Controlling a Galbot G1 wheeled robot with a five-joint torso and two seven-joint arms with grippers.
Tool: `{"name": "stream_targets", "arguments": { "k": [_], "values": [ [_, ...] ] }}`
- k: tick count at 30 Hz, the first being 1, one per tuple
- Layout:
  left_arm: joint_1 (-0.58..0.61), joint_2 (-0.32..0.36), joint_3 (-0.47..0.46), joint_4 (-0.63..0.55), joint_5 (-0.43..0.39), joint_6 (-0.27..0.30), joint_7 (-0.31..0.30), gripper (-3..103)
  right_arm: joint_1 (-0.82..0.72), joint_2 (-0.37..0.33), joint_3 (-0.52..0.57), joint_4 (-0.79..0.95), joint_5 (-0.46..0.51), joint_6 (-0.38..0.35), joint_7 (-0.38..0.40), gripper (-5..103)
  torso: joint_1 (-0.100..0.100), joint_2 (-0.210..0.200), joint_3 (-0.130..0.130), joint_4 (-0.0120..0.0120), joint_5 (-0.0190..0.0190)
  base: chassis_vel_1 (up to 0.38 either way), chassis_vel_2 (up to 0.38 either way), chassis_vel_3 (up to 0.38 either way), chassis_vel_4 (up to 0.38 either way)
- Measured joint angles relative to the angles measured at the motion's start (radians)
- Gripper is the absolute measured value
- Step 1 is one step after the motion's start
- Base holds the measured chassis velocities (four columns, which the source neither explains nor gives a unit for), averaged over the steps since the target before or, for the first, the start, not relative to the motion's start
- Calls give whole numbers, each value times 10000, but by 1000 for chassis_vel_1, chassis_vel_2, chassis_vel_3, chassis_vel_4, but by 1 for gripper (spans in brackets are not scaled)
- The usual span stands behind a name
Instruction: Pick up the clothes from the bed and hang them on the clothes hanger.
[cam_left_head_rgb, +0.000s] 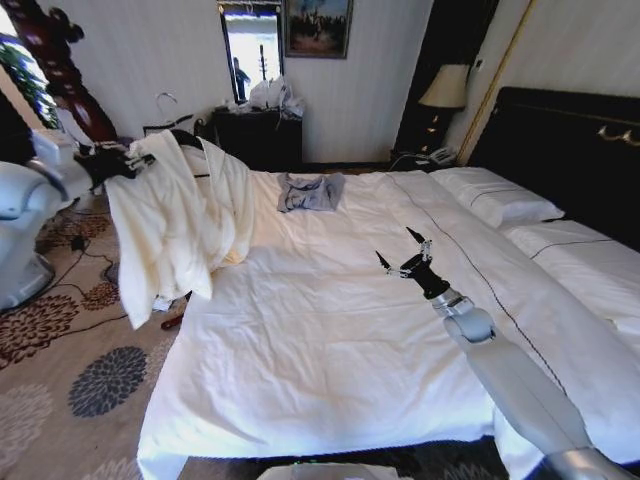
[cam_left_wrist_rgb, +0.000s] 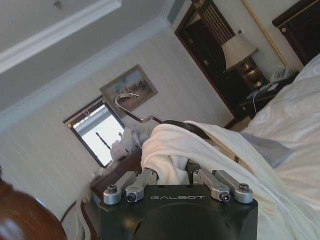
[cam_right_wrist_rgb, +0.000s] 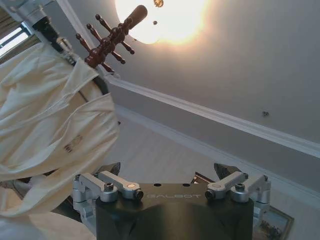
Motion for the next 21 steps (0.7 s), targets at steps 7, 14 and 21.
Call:
{"name": "stream_targets", "arguments": {
  "k": [7, 14, 21],
  "values": [
    [-1204, 64, 625, -16, -44, 21, 166, 26, -331, 11, 343, 242, -96, -3, 17, 100, 1, 0, 0, -20, 8, 0, 0, 0, 0],
    [-2841, 434, 1973, -153, -176, 249, 302, 26, -493, 9, 577, 295, -136, 65, 6, 100, -4, 1, -2, -9, 5, 0, 0, 0, 0],
    [-3330, 775, 1965, -619, 64, 850, 133, 26, -402, 47, 579, 165, -125, 132, -22, 100, -2, 0, -2, -8, 4, 0, 0, 0, 0]
  ]
}}
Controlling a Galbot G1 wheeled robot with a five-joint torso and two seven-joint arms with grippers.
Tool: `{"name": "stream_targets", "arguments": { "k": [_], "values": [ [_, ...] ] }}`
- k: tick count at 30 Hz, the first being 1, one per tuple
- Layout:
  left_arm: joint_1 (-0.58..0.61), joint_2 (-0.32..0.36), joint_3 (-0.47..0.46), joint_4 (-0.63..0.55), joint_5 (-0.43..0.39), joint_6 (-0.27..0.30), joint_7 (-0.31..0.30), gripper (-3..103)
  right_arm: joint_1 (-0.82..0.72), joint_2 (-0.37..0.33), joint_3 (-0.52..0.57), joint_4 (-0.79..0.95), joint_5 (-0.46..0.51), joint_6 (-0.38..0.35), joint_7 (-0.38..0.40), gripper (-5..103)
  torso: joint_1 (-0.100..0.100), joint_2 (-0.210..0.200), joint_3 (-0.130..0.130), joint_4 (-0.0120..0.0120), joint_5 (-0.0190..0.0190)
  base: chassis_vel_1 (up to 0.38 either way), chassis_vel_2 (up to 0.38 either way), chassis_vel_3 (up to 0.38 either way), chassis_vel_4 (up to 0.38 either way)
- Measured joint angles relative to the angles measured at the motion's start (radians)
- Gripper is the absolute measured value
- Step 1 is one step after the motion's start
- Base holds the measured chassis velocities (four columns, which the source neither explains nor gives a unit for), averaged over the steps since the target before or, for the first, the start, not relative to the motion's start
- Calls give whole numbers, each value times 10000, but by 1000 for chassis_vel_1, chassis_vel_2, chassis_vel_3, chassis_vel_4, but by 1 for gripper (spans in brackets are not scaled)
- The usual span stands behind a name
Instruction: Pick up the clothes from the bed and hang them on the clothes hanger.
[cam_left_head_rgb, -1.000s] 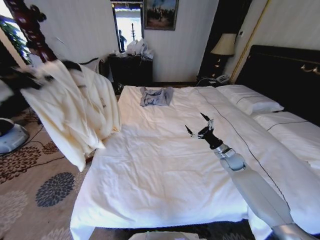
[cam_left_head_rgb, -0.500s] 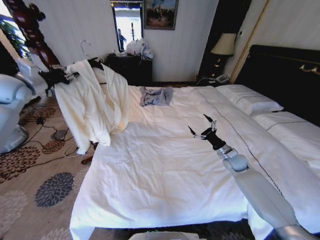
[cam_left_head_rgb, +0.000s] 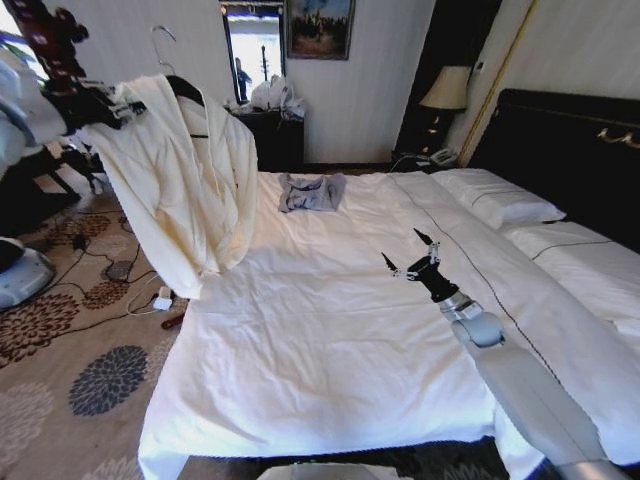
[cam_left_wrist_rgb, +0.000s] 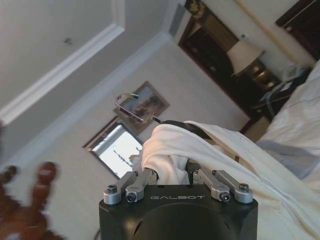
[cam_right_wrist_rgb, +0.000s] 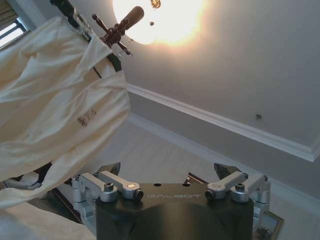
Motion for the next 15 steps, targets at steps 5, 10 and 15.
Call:
{"name": "stream_targets", "arguments": {
  "k": [5, 10, 15],
  "values": [
    [-360, 156, -34, 123, 467, 84, 173, 26, 93, 103, -5, -191, -13, 72, -32, 100, 0, 0, 0, -4, -2, 0, 0, 0, 0],
    [221, 398, -851, 74, 833, 179, 356, 26, 157, 170, -79, -307, -35, 91, -37, 100, 2, 0, 2, -6, 3, 0, 0, 0, 0],
    [873, 525, -1622, 458, 1543, 18, 530, 26, 300, 174, -202, -475, -51, 112, -43, 100, -1, 1, 0, 5, -11, 0, 0, 0, 0]
  ]
}}
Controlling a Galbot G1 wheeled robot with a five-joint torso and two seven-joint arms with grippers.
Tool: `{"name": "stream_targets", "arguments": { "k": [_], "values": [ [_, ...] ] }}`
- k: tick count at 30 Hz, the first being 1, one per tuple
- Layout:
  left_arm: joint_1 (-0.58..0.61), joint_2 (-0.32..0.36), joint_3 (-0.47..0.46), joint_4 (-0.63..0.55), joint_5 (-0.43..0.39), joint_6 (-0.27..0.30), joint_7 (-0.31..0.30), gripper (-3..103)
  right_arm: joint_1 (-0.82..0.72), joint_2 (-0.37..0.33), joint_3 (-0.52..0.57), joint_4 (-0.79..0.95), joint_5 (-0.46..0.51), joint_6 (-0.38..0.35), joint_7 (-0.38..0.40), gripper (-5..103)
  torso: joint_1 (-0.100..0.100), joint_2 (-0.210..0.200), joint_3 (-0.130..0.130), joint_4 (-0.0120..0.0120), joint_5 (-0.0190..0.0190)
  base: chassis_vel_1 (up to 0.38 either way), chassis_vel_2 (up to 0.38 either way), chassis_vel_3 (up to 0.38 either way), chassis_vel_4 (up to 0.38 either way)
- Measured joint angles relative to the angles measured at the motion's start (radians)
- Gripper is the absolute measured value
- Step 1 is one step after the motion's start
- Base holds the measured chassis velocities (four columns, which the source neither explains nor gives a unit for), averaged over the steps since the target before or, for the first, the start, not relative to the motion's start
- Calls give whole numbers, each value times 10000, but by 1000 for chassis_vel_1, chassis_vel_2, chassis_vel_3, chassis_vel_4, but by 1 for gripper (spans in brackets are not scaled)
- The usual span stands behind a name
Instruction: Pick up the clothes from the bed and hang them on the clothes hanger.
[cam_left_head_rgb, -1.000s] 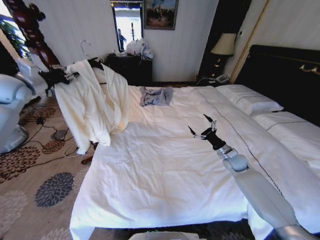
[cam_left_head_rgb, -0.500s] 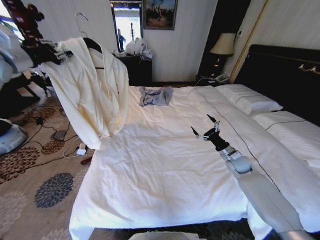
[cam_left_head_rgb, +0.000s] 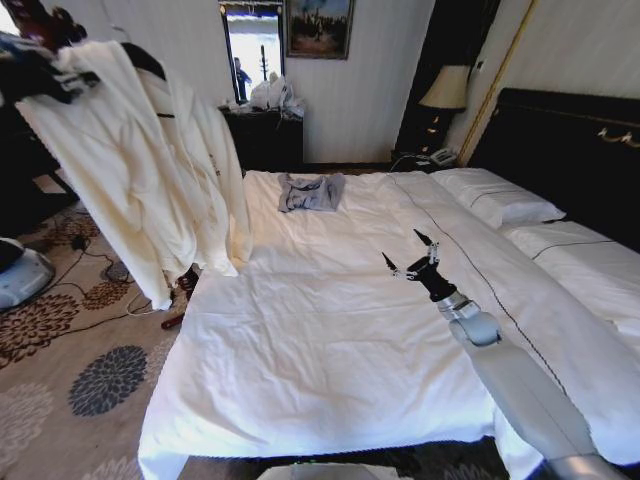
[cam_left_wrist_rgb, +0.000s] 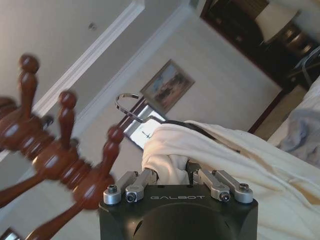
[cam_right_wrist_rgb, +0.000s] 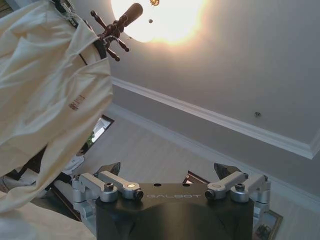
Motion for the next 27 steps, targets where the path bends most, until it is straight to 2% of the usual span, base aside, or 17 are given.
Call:
{"name": "stream_targets", "arguments": {
  "k": [2, 6, 10, 12, 20, 27],
  "values": [
    [48, -31, -151, 304, 347, -149, 77, 26, 113, 7, -104, -89, -2, 1, -1, 100, 2, -1, 1, -7, 8, 0, 0, 0, 0],
    [-57, -166, -160, 789, 544, -322, 197, 26, 193, 63, -218, -163, -19, 1, -1, 100, 1, 0, 1, -13, 14, 0, 0, 0, 0],
    [-134, -383, -16, 1231, 591, -377, 226, 26, 214, 99, -272, -204, -52, 2, -2, 100, 0, 0, 0, -1, 8, 0, 0, 0, 0],
    [-68, -486, -27, 1357, 698, -383, 225, 26, 218, 97, -274, -208, -53, 6, -2, 100, 1, 0, 1, -6, 8, 0, 0, 0, 0],
    [106, -459, -349, 1103, 760, -271, 197, 26, 144, -8, -111, -272, -36, 78, -7, 100, 2, 0, 1, -9, 11, 0, 0, 0, 0],
    [345, -144, -482, 803, 745, -114, 117, 26, 160, 0, -97, -289, -29, 107, -11, 100, 2, -1, 0, -8, 11, 0, 0, 0, 0]
  ]
}}
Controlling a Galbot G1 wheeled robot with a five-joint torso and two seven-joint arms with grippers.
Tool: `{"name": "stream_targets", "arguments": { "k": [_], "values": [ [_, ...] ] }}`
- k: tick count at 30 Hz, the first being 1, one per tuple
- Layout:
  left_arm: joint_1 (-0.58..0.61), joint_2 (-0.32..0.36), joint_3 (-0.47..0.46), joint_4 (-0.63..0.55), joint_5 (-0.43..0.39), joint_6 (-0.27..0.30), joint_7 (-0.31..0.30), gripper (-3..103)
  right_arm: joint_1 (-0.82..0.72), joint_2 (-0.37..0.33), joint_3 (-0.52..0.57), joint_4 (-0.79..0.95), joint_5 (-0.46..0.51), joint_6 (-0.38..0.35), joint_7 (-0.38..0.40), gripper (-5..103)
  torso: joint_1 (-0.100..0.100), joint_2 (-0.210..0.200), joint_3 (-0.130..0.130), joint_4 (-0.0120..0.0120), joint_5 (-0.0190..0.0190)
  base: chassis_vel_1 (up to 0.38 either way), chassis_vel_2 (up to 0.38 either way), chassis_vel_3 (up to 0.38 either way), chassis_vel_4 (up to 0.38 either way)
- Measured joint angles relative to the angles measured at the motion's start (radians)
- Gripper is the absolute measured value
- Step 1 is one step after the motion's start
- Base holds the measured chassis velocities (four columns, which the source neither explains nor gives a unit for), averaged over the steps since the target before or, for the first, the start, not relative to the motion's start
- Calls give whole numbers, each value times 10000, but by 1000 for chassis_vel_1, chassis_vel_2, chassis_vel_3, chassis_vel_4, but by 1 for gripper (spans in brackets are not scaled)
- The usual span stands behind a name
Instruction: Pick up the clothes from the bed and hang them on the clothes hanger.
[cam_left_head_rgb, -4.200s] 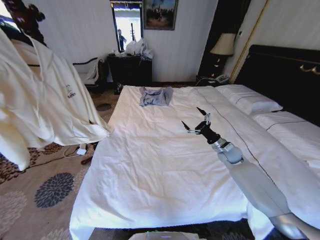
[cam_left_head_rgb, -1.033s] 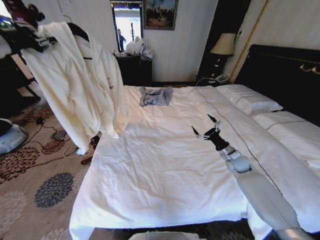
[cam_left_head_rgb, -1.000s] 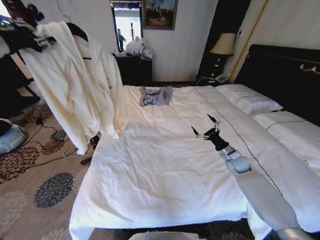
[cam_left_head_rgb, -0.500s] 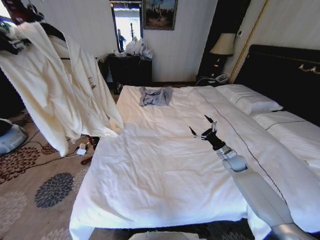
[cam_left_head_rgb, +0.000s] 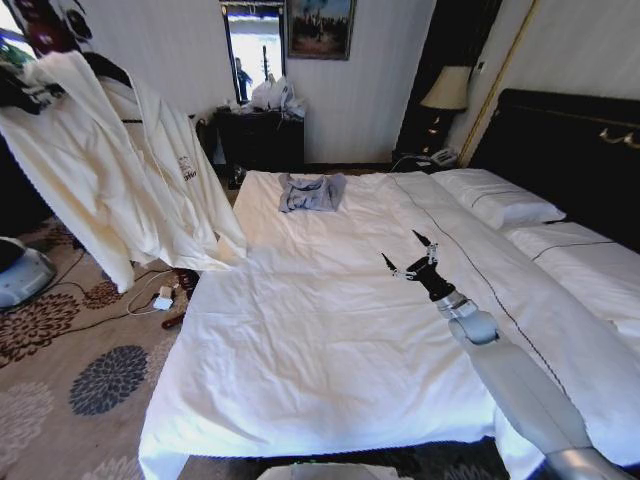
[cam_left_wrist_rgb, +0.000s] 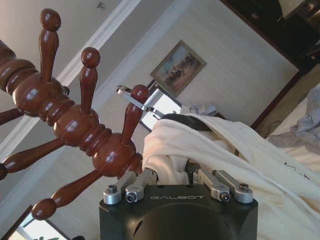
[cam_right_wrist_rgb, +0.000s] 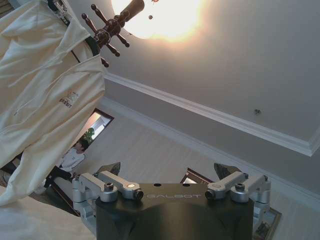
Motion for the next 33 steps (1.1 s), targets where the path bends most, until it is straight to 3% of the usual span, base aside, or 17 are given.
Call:
{"name": "stream_targets", "arguments": {
  "k": [17, 24, 25, 30, 33],
  "values": [
    [778, 43, -60, -104, -766, -200, -70, 26, -156, -79, 120, 206, 23, 1, 2, 100, 0, 0, 0, -3, 0, 0, 0, 0, 0],
    [2009, 599, -806, -907, -1204, -133, -628, 23, -224, -109, 211, 241, 40, 18, 2, 100, 0, 1, -1, 3, 0, 0, 0, 0, 0],
    [2308, 762, -894, -1110, -1273, -111, -752, 31, -193, -83, 163, 240, 39, 19, 2, 100, -1, 1, 0, 2, -2, 0, 0, 0, 0],
    [2776, 1034, -1123, -1456, -1382, -119, -1284, 42, -115, 0, 29, 233, 21, 16, 2, 100, 0, 1, 0, 1, -2, 0, 0, 0, 0],
    [3233, 1327, -1471, -1848, -1490, -195, -1704, 58, -65, 79, -67, 230, -8, 1, 2, 100, -1, 0, 0, 3, -2, 0, 0, 0, 0]
  ]
}}
